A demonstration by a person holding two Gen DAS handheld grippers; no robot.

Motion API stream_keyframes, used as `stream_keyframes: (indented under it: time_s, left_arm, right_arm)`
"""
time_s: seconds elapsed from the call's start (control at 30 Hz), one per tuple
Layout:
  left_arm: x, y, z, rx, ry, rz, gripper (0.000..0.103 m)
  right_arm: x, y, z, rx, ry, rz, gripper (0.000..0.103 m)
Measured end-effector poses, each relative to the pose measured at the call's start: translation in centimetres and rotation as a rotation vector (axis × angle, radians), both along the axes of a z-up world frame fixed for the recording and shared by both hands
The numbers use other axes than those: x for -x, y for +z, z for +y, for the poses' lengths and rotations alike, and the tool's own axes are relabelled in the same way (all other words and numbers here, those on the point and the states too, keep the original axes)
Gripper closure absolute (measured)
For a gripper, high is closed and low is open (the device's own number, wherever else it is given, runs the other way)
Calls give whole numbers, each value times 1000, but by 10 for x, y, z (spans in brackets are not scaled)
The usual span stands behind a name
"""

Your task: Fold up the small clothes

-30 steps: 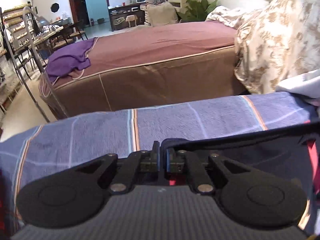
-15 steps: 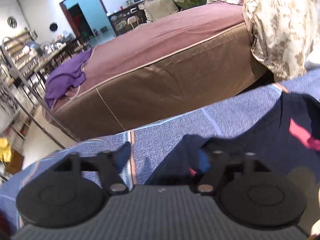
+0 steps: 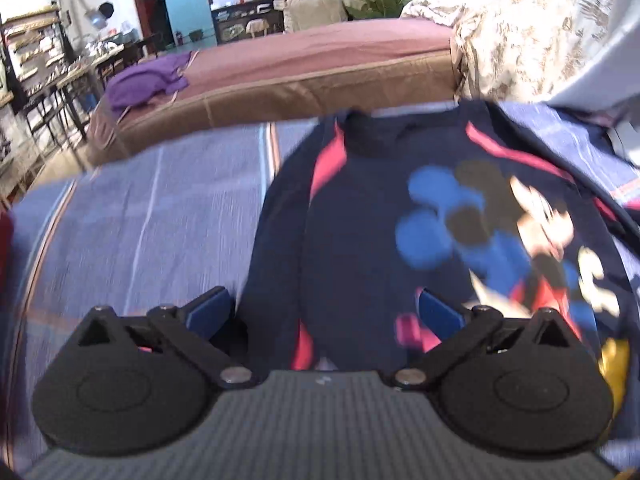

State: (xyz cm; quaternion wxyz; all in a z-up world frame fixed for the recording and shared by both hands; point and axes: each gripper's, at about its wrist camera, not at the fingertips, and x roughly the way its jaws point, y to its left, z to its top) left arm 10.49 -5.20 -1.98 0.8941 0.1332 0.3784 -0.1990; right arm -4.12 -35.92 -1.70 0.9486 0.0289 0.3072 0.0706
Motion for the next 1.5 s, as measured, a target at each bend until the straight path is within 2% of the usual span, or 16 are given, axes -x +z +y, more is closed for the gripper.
stream_keyframes:
  time_s: [0.1, 0.17, 0.27, 0.4, 0.5, 0.57, 0.6, 0.63, 0.7, 0.8, 0.97, 1.1, 1.2, 1.33, 1.4, 1.5]
  left_arm:
    - [58, -21, 21, -20, 1, 72, 0]
    - [92, -34, 29, -5, -19, 119, 0]
    - [126, -43, 25, -14, -48, 128, 1]
    - [159, -39, 11, 0, -82, 78, 1]
    - [173, -35, 6, 25, -81, 85, 1]
    - [178, -33, 3, 33, -84, 84, 1]
    - [182, -33, 3, 27, -85, 81, 1]
    - [183, -33, 3, 19, -85, 81, 1]
    - [187, -34, 3, 8, -88, 75, 1]
    - [188, -36, -2, 17, -98, 47, 1]
    - [179, -47, -22, 45, -139, 52, 11]
    - [175, -52, -46, 52, -184, 27, 13]
    - [171, -56, -66, 28, -200, -20, 13]
    - [158, -62, -82, 27, -163, -15, 13]
    - [149, -63, -85, 60, -138, 0, 20]
    - [136, -60, -88, 77, -114, -8, 48]
  right_arm:
    - [40, -7, 23, 23, -3, 12, 4]
    - [58, -11, 35, -15, 0, 32, 4]
    - [75, -17, 55, -5, 29, 30, 4]
    - [72, -23, 89, 185, 120, -7, 7]
    - [56, -37, 106, 298, 133, 25, 14]
    - [42, -51, 114, 404, 118, 78, 38]
    - [40, -57, 114, 429, 99, 93, 66]
    - [39, -60, 111, 434, 74, 102, 83]
    - [48, -55, 101, 393, 28, 88, 94]
    - [67, -27, 84, 310, -63, 11, 96]
    - [90, 45, 46, 130, -203, -162, 97]
    - [88, 89, 27, 17, -240, -256, 97]
    - [80, 102, 30, 11, -222, -291, 97]
    - [72, 99, 40, 56, -201, -293, 97]
    - [72, 94, 40, 56, -205, -280, 97]
    - [74, 86, 37, 54, -226, -245, 96]
